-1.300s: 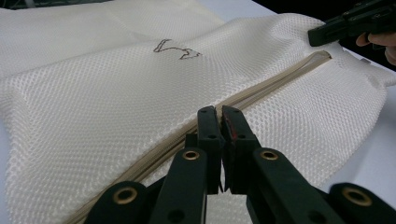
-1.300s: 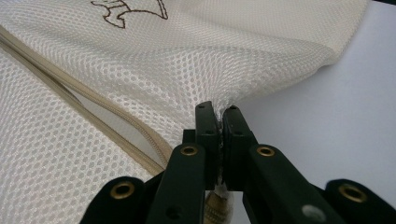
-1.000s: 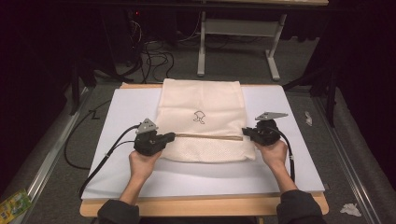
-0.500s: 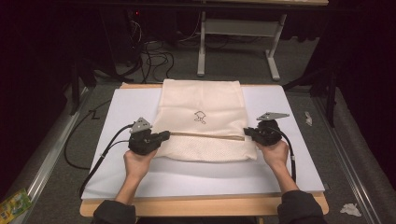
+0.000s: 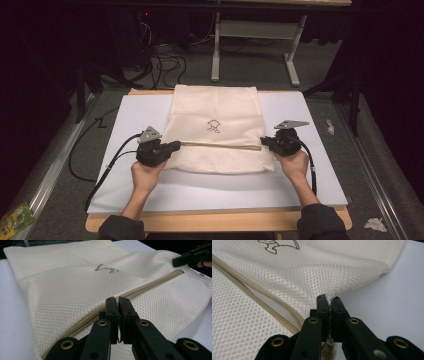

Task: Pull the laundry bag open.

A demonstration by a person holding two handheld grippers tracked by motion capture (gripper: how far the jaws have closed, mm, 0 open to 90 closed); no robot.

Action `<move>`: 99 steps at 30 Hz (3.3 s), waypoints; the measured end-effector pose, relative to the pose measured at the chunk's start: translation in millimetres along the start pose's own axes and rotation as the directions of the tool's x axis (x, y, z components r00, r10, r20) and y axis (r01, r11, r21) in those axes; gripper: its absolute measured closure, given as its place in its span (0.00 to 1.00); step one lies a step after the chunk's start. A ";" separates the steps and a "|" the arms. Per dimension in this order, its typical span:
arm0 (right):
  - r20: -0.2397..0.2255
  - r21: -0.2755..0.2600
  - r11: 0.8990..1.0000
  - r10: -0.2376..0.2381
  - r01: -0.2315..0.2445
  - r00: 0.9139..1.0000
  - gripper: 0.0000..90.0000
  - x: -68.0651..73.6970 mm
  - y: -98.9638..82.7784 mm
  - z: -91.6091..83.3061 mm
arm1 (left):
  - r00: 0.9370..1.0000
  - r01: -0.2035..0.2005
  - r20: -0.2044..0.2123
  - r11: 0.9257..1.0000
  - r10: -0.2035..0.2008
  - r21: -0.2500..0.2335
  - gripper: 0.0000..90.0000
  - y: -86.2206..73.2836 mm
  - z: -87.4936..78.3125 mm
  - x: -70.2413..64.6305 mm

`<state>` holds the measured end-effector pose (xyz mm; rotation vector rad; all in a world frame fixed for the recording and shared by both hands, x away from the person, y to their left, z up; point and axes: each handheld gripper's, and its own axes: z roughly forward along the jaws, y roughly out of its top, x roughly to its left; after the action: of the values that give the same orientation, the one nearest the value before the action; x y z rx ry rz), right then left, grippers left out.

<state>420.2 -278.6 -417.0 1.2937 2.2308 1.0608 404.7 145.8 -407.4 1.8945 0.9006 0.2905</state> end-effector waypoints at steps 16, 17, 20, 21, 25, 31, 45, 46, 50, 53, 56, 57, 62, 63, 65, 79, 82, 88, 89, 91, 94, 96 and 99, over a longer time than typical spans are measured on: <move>0.015 0.004 1.000 0.002 -0.002 1.000 0.99 -2.0 -0.4 -0.1 | 0.999 0.023 -0.031 1.000 -0.023 -0.017 0.97 -2.9 -11.7 9.1; 0.015 0.007 1.000 0.001 -0.001 1.000 0.99 -2.4 -0.2 -0.7 | 0.999 0.023 -0.032 1.000 -0.023 -0.019 0.97 -3.1 -12.8 9.6; 0.016 0.003 1.000 0.001 -0.001 1.000 0.99 -3.0 0.2 -1.3 | 0.999 0.025 -0.038 0.999 -0.026 -0.022 0.97 -4.1 -14.4 11.0; 0.020 0.003 1.000 0.001 -0.001 1.000 0.99 -2.7 0.3 -1.3 | 0.999 0.027 -0.040 0.999 -0.028 -0.022 0.97 -4.4 -14.8 11.4; 0.022 -0.005 1.000 0.010 -0.010 1.000 0.99 -5.3 0.6 -3.2 | 0.998 0.033 -0.048 0.999 -0.034 -0.026 0.97 -5.3 -19.1 15.0; 0.029 -0.006 1.000 0.009 -0.009 1.000 0.99 -6.0 2.0 -4.5 | 0.998 0.038 -0.057 0.999 -0.040 -0.036 0.97 -5.9 -22.9 17.8; 0.038 0.000 1.000 0.012 -0.012 0.999 0.99 -7.5 2.6 -5.6 | 0.997 0.046 -0.064 0.998 -0.048 -0.038 0.97 -8.3 -27.3 21.8; 0.038 -0.003 1.000 0.011 -0.011 0.999 0.99 -7.6 2.7 -5.3 | 0.997 0.048 -0.062 0.998 -0.050 -0.039 0.97 -8.3 -27.4 22.1; 0.035 -0.007 1.000 0.009 -0.009 0.999 0.99 -7.6 3.1 -5.5 | 0.997 0.049 -0.063 0.998 -0.052 -0.045 0.97 -8.0 -28.0 22.7; 0.044 -0.028 1.000 -0.008 0.009 0.999 0.99 -5.6 3.9 -8.2 | 0.997 0.048 -0.065 0.998 -0.051 -0.049 0.97 -8.4 -29.0 23.2; 0.042 -0.031 0.999 -0.008 0.010 0.999 0.99 -5.3 4.6 -8.4 | 0.996 0.051 -0.069 0.998 -0.054 -0.048 0.97 -9.0 -28.9 23.5; 0.047 -0.028 1.000 -0.010 0.011 0.999 0.99 -5.2 4.7 -8.3 | 0.996 0.050 -0.068 0.998 -0.053 -0.047 0.97 -9.2 -29.6 23.8; 0.050 -0.027 1.000 -0.006 0.008 0.999 0.99 -6.1 4.5 -8.0 | 0.996 0.053 -0.076 0.998 -0.056 -0.047 0.97 -10.0 -32.1 25.9; 0.049 -0.027 1.000 -0.007 0.009 0.999 0.99 -6.5 4.5 -7.7 | 0.995 0.055 -0.077 0.997 -0.059 -0.050 0.97 -10.2 -33.0 26.7; 0.046 -0.024 1.000 0.001 0.000 0.999 0.99 -8.1 4.2 -7.9 | 0.995 0.057 -0.079 0.997 -0.061 -0.052 0.97 -10.9 -34.5 27.8; 0.063 -0.031 1.000 -0.003 0.005 0.998 0.99 -9.5 2.4 -8.8 | 0.994 0.062 -0.086 0.997 -0.067 -0.055 0.97 -12.9 -37.0 30.7; 0.064 -0.026 1.000 0.001 0.001 0.998 0.99 -10.6 1.3 -9.0 | 0.994 0.061 -0.086 0.997 -0.065 -0.048 0.97 -13.7 -37.8 32.0; 0.063 -0.024 1.000 -0.001 0.002 0.998 0.99 -10.7 1.8 -7.6 | 0.993 0.050 -0.100 0.997 -0.056 -0.054 0.97 -13.7 -38.7 31.4; 0.064 -0.022 1.000 0.000 0.001 0.998 0.99 -10.6 1.8 -7.8 | 0.993 0.043 -0.108 0.998 -0.048 -0.049 0.97 -13.5 -38.8 30.7; 0.062 -0.022 1.000 -0.003 0.004 0.998 0.99 -11.2 1.7 -8.6 | 0.993 0.045 -0.105 0.998 -0.049 -0.042 0.97 -13.7 -38.6 31.1; 0.062 -0.021 1.000 -0.002 0.004 0.998 0.99 -11.2 1.7 -8.6 | 0.993 0.046 -0.105 0.998 -0.050 -0.036 0.97 -13.8 -38.1 31.7; 0.060 -0.019 1.000 -0.001 0.002 0.998 0.99 -11.7 1.7 -8.3 | 0.993 0.045 -0.105 0.998 -0.049 -0.035 0.97 -13.6 -38.4 31.9; 0.074 -0.015 1.000 -0.004 0.006 0.997 0.99 -12.7 1.2 -8.4 | 0.991 0.045 -0.123 0.998 -0.049 -0.033 0.97 -14.7 -40.5 33.3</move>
<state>422.3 -292.6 -411.4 1.2992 2.1664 1.0090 398.8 199.9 -406.0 1.8411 1.0166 0.3943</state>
